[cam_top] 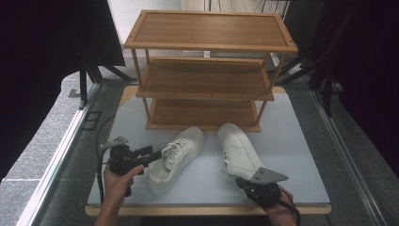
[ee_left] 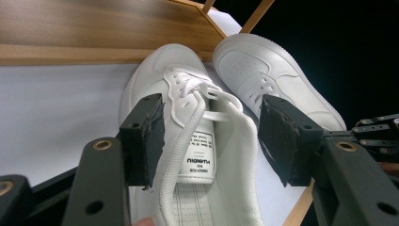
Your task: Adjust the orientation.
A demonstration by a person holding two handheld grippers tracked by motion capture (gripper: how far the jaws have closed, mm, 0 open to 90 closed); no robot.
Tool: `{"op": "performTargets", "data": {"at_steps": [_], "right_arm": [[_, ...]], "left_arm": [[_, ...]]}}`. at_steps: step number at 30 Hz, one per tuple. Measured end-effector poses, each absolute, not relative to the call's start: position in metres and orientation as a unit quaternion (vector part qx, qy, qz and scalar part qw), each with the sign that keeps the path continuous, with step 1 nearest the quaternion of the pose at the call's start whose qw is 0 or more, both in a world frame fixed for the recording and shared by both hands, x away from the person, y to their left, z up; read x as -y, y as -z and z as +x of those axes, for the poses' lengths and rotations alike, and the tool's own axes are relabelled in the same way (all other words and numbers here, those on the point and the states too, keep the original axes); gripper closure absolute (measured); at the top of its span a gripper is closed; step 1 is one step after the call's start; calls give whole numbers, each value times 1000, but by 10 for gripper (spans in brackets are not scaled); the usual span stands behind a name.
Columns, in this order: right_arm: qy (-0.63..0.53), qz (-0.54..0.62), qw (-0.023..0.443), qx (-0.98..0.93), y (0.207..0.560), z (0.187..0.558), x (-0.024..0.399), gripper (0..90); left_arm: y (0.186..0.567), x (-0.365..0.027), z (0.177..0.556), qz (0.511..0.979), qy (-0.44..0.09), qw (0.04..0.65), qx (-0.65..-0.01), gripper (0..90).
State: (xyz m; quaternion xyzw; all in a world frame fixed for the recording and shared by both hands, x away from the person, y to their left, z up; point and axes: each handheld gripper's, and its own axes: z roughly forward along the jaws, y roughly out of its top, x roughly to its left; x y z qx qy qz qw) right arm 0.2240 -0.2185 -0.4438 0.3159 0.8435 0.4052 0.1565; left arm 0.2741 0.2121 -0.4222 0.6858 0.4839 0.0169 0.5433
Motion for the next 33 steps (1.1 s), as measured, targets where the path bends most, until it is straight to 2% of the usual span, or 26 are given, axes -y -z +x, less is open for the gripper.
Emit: {"op": "performTargets", "data": {"at_steps": [17,26,30,33], "right_arm": [[-455,338,139,-812,438,233,246,897],[-478,372,169,-777,431,238,271,897],[-481,411,203,-747,428,241,293,898],[-491,447,204,-719,432,247,317,898]], "left_arm": [[424,-212,275,684,-10,543,-487,416],[424,-213,274,683,-10,543,-488,415],[425,-212,274,684,-9,542,-489,414],[425,-213,275,683,-9,542,-490,413]]}}
